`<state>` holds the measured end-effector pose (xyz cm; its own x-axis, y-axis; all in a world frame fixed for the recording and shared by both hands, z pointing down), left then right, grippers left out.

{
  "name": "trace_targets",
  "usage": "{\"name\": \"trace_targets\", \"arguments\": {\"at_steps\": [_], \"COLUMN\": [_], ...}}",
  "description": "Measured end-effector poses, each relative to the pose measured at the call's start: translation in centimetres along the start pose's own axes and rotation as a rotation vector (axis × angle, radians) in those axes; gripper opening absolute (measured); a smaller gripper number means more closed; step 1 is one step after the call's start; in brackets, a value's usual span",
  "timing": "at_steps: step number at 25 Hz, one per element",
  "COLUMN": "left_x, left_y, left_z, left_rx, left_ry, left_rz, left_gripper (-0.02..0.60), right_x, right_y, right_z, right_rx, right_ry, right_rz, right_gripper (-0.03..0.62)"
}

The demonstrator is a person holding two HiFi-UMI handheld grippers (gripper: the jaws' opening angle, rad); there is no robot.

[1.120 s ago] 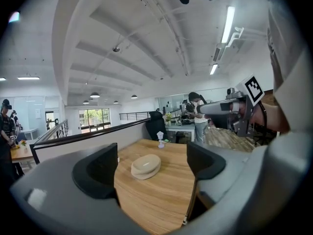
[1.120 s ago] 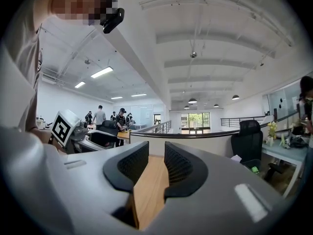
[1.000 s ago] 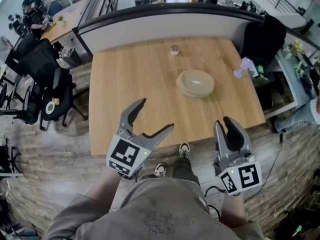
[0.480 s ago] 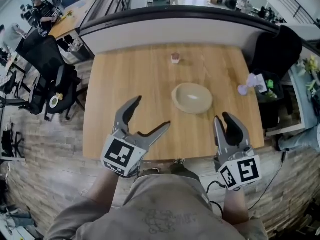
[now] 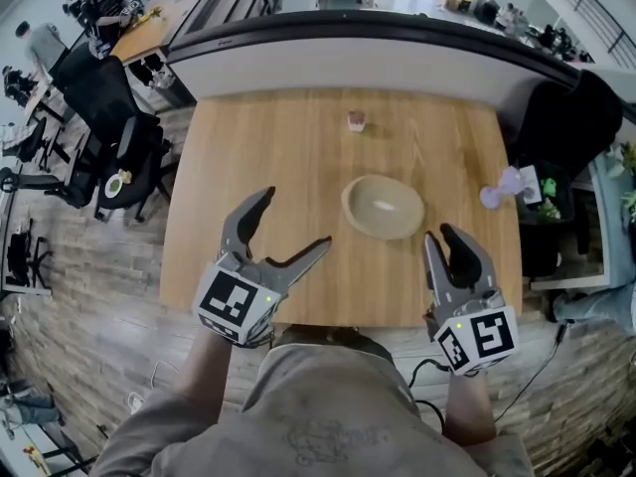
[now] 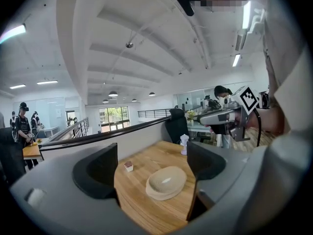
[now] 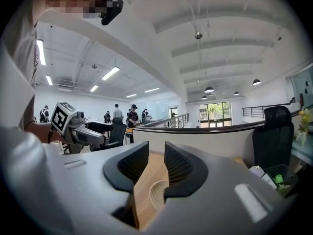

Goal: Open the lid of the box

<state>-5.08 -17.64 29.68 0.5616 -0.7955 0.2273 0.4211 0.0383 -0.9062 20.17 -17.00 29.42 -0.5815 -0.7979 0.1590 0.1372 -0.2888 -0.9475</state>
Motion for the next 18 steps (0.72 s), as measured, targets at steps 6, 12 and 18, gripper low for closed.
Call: {"name": "trace_targets", "arguments": {"at_steps": [6,12,18], "left_x": [1.4,4.5,8.9], "left_y": [-2.2,-5.6,-10.7], "left_z": [-0.3,-1.7,-2.1], "left_rx": [0.026,0.129,0.215], "left_ry": [-0.083,-0.088,-0.269], "left_rz": [-0.036,-0.008,0.014], "left_gripper": [0.433,0.431,0.433], "right_x": [1.8,4.1,8.5], "right_y": [-1.0,-1.4,-4.1], "right_z": [0.3,0.5,0.2], "right_rx": [0.015,0.010,-0.018], "right_ry": [-0.004,-0.044,-0.025], "right_rz": [-0.036,-0.022,-0.131], "right_gripper": [0.084,0.084,0.084]}}
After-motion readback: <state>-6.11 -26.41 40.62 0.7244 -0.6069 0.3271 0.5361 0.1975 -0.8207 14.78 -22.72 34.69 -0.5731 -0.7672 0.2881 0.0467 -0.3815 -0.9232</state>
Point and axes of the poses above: the fingertips, and each gripper's own axes: x forward along the fingers, z to its right, y out of its top, the point moved 6 cm from there along -x, backward along the fingers, and after that the axes turned 13 degrees about x, right-handed, at the moved point
